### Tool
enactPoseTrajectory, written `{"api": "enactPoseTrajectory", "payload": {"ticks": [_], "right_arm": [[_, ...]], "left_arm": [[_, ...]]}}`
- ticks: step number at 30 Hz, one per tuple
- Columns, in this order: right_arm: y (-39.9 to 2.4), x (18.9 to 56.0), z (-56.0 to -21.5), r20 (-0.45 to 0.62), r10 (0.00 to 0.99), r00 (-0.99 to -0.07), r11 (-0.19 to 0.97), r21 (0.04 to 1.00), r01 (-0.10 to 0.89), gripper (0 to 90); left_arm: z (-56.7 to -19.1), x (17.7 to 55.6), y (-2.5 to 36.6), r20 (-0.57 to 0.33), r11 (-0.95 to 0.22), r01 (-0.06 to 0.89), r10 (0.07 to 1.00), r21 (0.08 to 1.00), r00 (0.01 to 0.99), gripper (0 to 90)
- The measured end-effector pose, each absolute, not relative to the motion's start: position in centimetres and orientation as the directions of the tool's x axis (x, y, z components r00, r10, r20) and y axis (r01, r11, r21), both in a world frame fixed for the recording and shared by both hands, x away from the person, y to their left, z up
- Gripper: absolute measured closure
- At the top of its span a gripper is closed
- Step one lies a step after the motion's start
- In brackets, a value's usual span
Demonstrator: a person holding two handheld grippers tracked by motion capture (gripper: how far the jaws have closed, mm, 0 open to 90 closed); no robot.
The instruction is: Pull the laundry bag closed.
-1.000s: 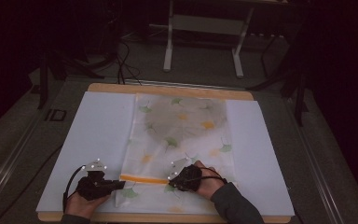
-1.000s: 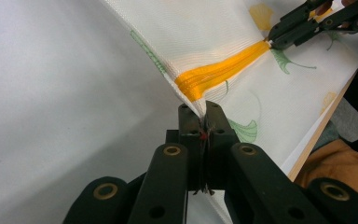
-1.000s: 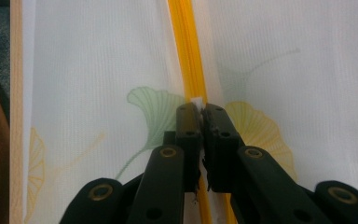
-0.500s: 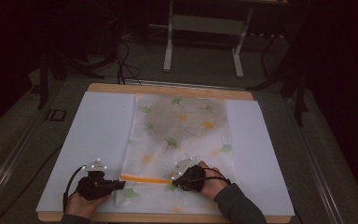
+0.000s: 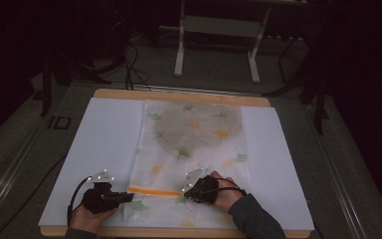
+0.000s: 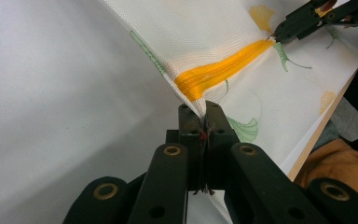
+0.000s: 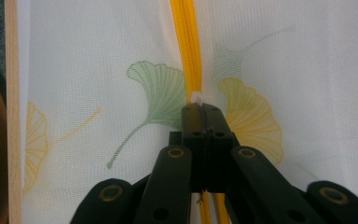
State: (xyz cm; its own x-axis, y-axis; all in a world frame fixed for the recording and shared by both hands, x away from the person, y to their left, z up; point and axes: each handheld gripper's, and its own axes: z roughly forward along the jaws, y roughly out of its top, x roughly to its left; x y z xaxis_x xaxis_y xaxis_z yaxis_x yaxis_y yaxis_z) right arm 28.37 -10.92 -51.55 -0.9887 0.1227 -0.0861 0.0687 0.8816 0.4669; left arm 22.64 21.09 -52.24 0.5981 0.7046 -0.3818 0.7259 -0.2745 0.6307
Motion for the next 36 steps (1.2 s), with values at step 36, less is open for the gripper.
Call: {"api": "enactPoseTrajectory", "payload": {"ticks": [36], "right_arm": [[-14.0,28.1,-51.0,-0.134,0.132,-0.982,0.919,0.388,0.071,90.0]], "left_arm": [[-52.3,22.7,21.2,-0.380,-0.277,0.727,0.707,0.629,0.597,88.5]]}}
